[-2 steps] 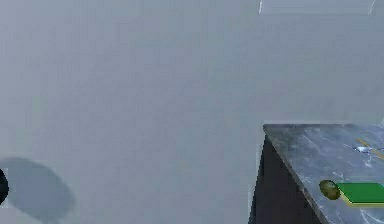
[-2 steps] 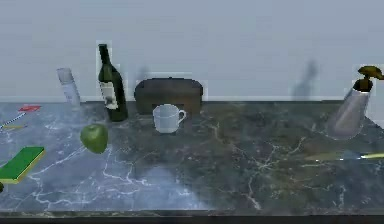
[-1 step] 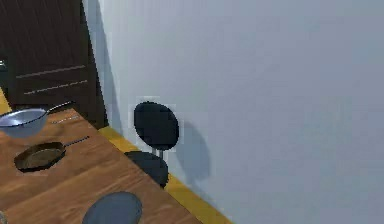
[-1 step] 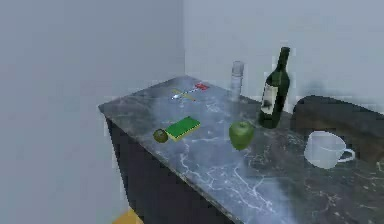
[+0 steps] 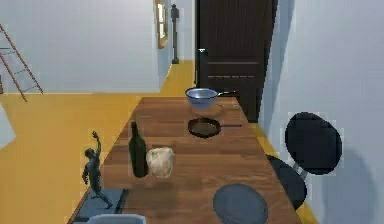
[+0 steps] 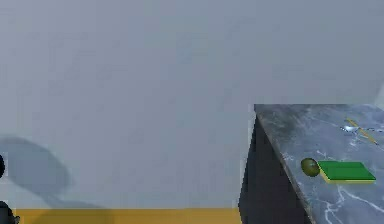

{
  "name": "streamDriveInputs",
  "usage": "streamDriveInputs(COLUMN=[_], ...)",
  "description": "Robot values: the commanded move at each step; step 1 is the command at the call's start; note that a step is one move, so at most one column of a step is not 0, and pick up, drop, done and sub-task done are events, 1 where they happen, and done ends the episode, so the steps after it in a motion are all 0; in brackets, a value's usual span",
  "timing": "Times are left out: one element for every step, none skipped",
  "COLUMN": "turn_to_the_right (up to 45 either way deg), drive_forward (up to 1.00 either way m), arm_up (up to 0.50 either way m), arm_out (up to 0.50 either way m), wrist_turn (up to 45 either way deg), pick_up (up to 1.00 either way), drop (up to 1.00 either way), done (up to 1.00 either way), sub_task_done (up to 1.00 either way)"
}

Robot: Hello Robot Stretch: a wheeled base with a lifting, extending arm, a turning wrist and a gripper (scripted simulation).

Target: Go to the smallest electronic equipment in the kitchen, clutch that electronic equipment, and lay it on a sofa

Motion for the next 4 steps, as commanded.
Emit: streamDriveInputs(turn_to_the_right=[-45.0, -18.0, 0.0, 0.0], drive_forward=[0.00, 0.00, 0.00, 0.00], arm_up=[0.00, 0.00, 0.50, 0.22], arm_out=[0.00, 0.00, 0.00, 0.00], wrist_turn=[0.0, 0.0, 0.0, 0.0], pick_up=[0.00, 0.00, 0.00, 0.00], drop=[0.00, 0.00, 0.00, 0.00], done=[0.00, 0.00, 0.00, 0.00], sub_task_done=[0.00, 0.00, 0.00, 0.00])
